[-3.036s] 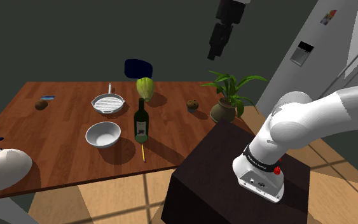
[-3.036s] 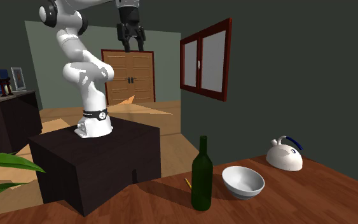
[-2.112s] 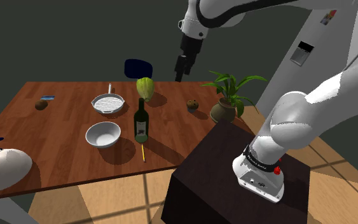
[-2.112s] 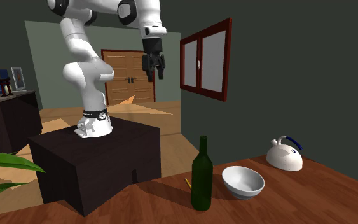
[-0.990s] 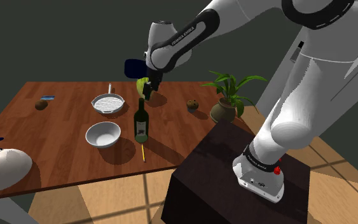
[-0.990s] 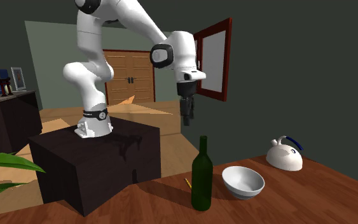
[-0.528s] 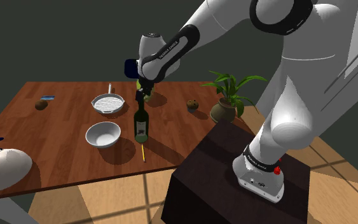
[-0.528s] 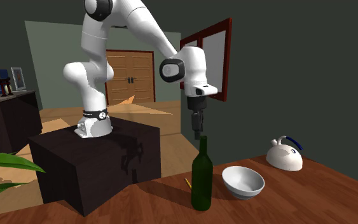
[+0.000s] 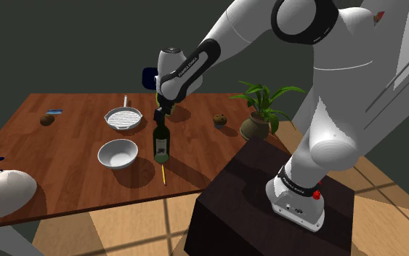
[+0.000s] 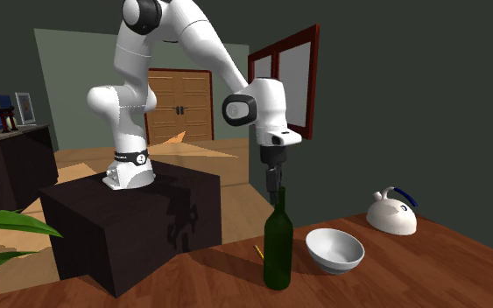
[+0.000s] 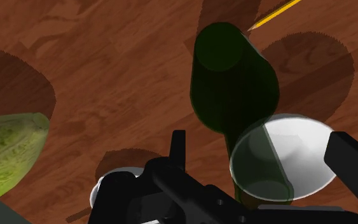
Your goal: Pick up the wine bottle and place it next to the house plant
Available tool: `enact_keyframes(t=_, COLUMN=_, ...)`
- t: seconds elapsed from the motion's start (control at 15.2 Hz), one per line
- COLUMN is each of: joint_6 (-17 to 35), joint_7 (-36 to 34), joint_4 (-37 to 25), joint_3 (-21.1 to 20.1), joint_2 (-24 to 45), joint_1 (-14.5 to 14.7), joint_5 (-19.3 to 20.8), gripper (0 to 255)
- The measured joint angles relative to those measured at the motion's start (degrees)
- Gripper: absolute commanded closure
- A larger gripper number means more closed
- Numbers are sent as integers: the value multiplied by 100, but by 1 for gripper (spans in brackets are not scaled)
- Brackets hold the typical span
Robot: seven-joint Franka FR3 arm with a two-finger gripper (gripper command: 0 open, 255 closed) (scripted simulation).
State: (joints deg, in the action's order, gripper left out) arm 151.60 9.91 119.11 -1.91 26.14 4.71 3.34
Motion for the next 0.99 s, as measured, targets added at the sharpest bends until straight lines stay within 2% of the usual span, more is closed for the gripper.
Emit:
enact_keyframes(t=0.26, joint_6=7, joint_7=-1, joint_4=-4, joint_3=0, joint_2=9, joint_1=1, joint_5=1, gripper=0)
enact_keyframes(t=0.33, joint_6=7, joint_7=-1, joint_4=-4, joint_3=0, joint_2=9, joint_1=1, joint_5=1, gripper=255)
enact_keyframes(t=0.99, joint_6=8, joint_7=1, joint_4=-6, joint_3=0, joint_2=9, joint_1=0, joint_5=1, gripper=255)
